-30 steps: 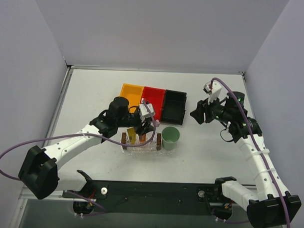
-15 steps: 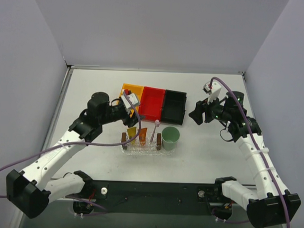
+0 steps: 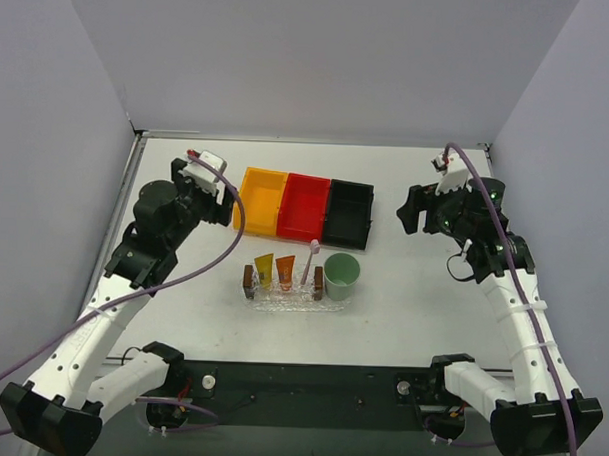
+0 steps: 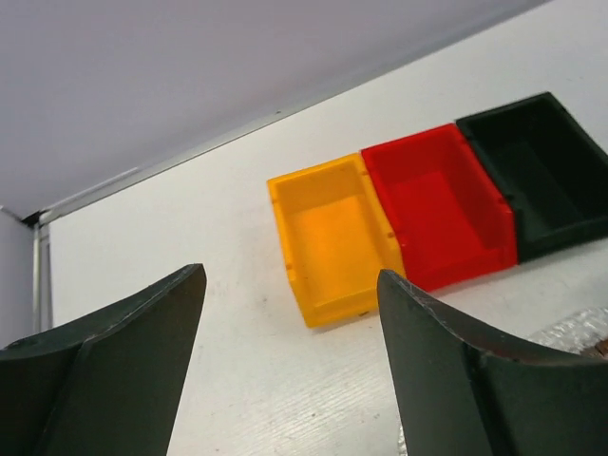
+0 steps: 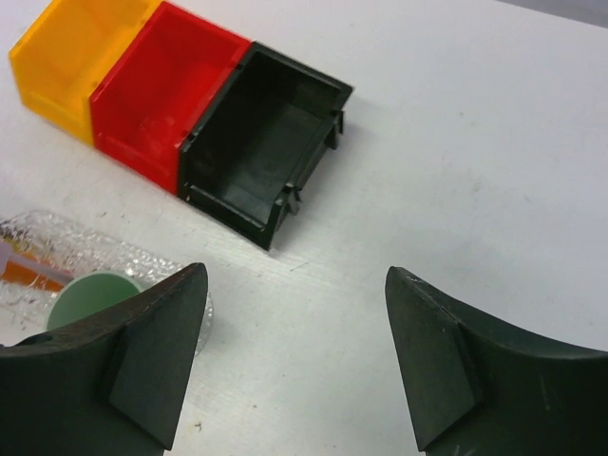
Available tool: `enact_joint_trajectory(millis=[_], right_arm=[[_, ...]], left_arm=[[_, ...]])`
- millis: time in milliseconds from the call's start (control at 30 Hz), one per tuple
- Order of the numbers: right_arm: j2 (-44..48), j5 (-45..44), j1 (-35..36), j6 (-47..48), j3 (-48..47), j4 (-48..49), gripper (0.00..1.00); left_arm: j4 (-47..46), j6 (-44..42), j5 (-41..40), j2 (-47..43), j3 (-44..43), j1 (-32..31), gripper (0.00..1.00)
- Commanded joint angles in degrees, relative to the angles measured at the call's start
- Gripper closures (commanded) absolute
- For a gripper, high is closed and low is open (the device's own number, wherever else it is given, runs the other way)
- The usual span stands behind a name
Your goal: Prepare toiletry sets of a toothbrush and toothpaste on the tray
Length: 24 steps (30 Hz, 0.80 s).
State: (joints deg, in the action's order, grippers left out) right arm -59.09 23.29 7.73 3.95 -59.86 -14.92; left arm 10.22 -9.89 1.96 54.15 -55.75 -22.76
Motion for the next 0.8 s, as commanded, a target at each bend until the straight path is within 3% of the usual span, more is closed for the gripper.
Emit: enact_joint_trajectory(millis=[0,67,167,767], right_arm=[[2.40,-9.46,-2.27,-3.24,-4.03,-0.37,0.27],[3.01,-12.64,-2.71,-3.50,-4.57,-1.25,0.24],[4.15,-18.00,-2.98,-3.59,-4.57,-1.34,0.21],[10.05,-22.85,-3.24,-1.49,1.76,3.40,0.19]], left_arm=[[-1.96,4.78,-9.96,-1.42,-0.24,5.07,0.16],[-2.13,7.93,-9.34,-1.50,0.02,7.55,0.06],[-2.31,11.45,-6.80,-1.94,0.46,12.38,0.04],[-4.16,14.11,-0.48,-6.60,5.83,20.92,0.03]])
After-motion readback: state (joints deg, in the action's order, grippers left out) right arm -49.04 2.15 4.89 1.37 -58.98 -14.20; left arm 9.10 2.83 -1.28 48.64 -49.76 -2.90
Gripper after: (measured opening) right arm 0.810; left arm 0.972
